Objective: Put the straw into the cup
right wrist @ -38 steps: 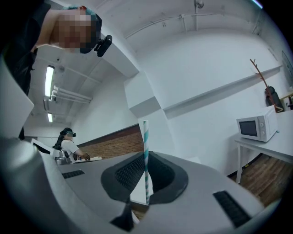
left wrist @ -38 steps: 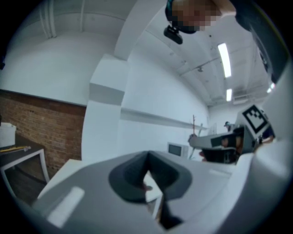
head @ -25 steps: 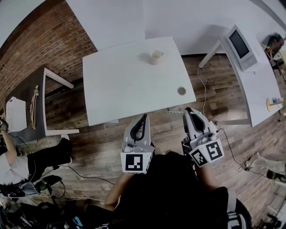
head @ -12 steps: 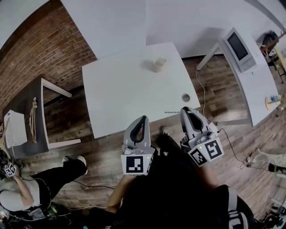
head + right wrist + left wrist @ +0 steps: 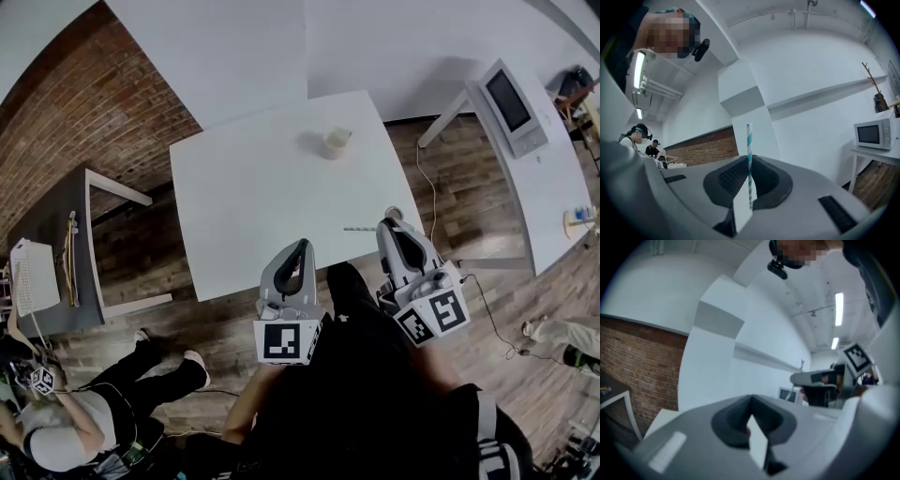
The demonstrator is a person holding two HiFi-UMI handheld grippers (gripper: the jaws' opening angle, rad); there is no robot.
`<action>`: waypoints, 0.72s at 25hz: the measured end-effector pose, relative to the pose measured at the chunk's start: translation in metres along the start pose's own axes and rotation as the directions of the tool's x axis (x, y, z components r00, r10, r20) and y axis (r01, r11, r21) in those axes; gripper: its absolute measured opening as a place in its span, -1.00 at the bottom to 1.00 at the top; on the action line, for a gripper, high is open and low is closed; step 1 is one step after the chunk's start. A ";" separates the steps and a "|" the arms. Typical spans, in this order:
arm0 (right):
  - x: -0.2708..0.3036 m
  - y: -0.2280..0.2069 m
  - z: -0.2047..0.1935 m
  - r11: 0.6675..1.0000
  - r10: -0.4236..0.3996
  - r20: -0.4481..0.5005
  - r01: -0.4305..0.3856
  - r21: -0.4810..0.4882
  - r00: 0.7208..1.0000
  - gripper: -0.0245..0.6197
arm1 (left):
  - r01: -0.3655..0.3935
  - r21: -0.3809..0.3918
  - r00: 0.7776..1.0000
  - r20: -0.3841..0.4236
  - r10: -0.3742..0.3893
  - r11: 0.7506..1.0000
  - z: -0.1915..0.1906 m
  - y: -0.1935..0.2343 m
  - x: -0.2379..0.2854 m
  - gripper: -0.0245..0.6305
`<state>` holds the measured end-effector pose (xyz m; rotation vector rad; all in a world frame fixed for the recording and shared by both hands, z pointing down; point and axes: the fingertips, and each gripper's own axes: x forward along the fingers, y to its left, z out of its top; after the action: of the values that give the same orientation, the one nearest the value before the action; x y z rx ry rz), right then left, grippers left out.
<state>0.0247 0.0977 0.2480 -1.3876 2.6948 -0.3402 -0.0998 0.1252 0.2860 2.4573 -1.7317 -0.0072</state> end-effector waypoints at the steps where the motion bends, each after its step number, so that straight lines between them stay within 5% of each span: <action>1: 0.005 -0.004 0.001 1.000 0.002 -0.001 -0.002 0.000 1.000 -0.85 | 0.000 0.003 1.000 -0.004 0.000 1.000 0.000 0.001 0.007 -0.91; 18: 0.080 -0.080 0.008 1.000 0.011 -0.030 -0.011 0.021 0.999 -0.85 | 0.004 -0.001 0.999 -0.041 -0.004 1.000 -0.005 0.012 0.111 -0.91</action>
<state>0.0432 -0.0141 0.2606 -1.3727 2.7139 -0.3896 -0.0732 0.0173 0.3005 2.4431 -1.7095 0.0411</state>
